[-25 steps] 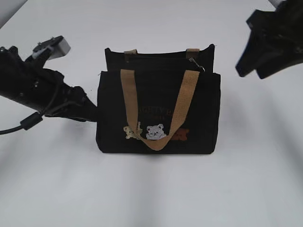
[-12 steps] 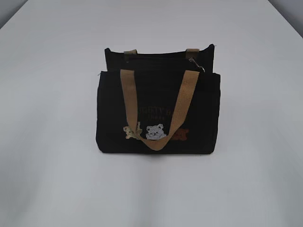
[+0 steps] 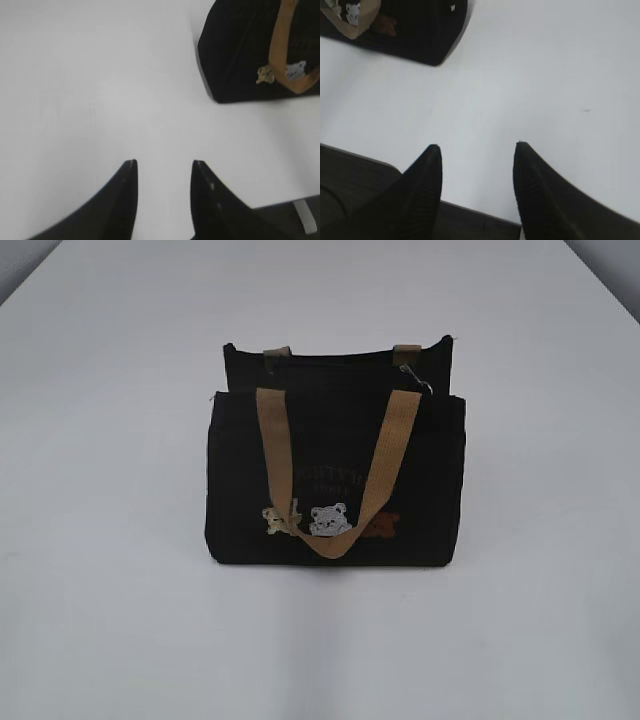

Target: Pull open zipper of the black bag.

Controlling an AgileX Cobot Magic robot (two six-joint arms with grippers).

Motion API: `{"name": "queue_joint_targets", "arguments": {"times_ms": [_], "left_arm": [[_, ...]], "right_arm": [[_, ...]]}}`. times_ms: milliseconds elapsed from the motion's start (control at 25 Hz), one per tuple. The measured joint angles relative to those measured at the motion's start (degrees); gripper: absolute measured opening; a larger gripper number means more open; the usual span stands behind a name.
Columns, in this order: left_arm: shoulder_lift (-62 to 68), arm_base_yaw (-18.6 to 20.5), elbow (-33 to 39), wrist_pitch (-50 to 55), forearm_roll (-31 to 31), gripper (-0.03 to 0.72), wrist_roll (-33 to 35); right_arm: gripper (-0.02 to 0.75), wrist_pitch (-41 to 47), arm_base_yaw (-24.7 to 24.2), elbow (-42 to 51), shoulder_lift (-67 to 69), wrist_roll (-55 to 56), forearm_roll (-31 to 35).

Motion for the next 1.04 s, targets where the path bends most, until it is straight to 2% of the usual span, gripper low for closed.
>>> {"name": "queue_joint_targets", "arguments": {"times_ms": [120,560,680,800,1040], "left_arm": [[-5.89,0.0,-0.02,0.26,0.4,0.271,-0.05],[-6.28,0.14,0.06,0.35,0.67,0.269,-0.05],[-6.34,3.56,0.06,0.35,0.67,0.264,-0.05],[-6.34,10.07,0.06,0.35,0.73,0.251,-0.05],[-6.34,10.99,0.06,0.35,0.67,0.244,-0.05]], "right_arm": [[0.364,-0.13,0.01,0.07,-5.18,0.0,-0.13],[0.333,-0.23,0.01,0.19,-6.28,0.0,0.12],[0.33,-0.35,-2.12,0.19,-6.28,0.0,0.45],[0.329,-0.41,-5.49,0.19,-6.28,0.0,0.52],[0.329,-0.41,-6.01,0.19,-6.28,0.0,0.66]]}}
